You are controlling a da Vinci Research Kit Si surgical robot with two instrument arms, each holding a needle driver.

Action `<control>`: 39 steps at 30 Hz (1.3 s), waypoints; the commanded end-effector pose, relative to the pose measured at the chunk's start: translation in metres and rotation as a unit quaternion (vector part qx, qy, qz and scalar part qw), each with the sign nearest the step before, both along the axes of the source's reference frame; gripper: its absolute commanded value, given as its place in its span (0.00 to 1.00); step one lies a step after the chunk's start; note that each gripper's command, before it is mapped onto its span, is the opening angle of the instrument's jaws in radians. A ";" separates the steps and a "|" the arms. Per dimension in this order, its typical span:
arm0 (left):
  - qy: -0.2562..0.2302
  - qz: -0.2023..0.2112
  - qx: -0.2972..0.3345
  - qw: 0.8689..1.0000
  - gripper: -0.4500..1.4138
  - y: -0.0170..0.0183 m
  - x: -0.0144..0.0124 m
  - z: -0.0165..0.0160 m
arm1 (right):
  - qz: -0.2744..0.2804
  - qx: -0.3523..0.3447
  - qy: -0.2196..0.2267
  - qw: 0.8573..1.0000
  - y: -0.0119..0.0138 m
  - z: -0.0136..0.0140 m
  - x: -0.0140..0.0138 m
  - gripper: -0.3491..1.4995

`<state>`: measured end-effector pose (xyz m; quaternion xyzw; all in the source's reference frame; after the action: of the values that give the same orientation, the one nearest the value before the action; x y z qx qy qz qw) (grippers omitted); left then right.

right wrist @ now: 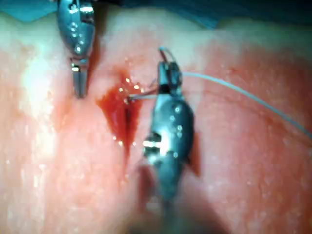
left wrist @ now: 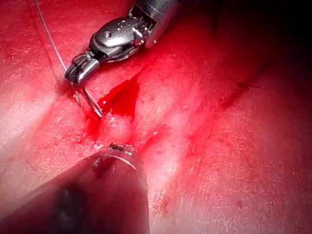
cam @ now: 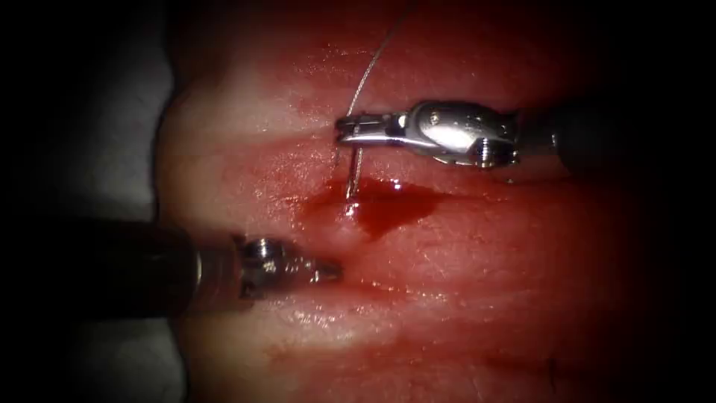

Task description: Wound Closure

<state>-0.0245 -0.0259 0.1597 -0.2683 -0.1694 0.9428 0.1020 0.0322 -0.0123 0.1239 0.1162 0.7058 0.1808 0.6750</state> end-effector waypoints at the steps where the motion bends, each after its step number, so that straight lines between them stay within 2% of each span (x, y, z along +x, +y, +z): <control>1: -0.001 0.001 0.002 1.000 0.31 -0.0010 -0.0004 0.0005 | -0.001 0.014 0.004 1.000 -0.0009 0.0004 0.0006 0.00; 6: -0.001 0.002 0.002 1.000 0.31 -0.0011 -0.0002 0.0005 | 0.001 0.046 0.013 0.999 -0.0008 0.0003 0.0004 0.00; 8: -0.002 0.003 0.002 1.000 0.31 -0.0010 0.0000 0.0005 | 0.002 0.089 0.022 0.996 -0.0010 0.0003 0.0006 0.00; 15: -0.003 0.006 0.002 1.000 0.32 -0.0010 0.0005 0.0005 | 0.002 0.146 0.033 0.989 -0.0014 0.0004 0.0008 0.00; 25: -0.005 0.009 0.002 1.000 0.32 -0.0010 0.0011 0.0005 | -0.016 0.221 0.025 0.975 -0.0028 0.0011 0.0011 0.00; 32: -0.005 0.009 0.002 1.000 0.32 -0.0010 0.0011 0.0005 | -0.031 0.276 0.036 0.960 -0.0037 0.0014 0.0019 0.00; 33: -0.005 0.009 0.002 1.000 0.32 -0.0010 0.0011 0.0005 | -0.038 0.297 0.040 0.953 -0.0041 0.0015 0.0022 0.00; 34: -0.005 0.009 0.002 1.000 0.32 -0.0010 0.0011 0.0005 | -0.038 0.297 0.040 0.953 -0.0041 0.0015 0.0022 0.00; 36: -0.005 0.009 0.002 1.000 0.32 -0.0010 0.0011 0.0005 | -0.050 0.333 0.046 0.941 -0.0050 0.0016 0.0026 0.00; 39: -0.005 0.009 0.003 1.000 0.32 -0.0010 0.0011 0.0005 | -0.055 0.343 0.043 0.937 -0.0054 0.0016 0.0028 0.00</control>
<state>-0.0229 -0.0258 0.1596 -0.2713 -0.1720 0.9424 0.0937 0.0345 -0.0172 0.1249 0.3944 0.6165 0.3714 0.5713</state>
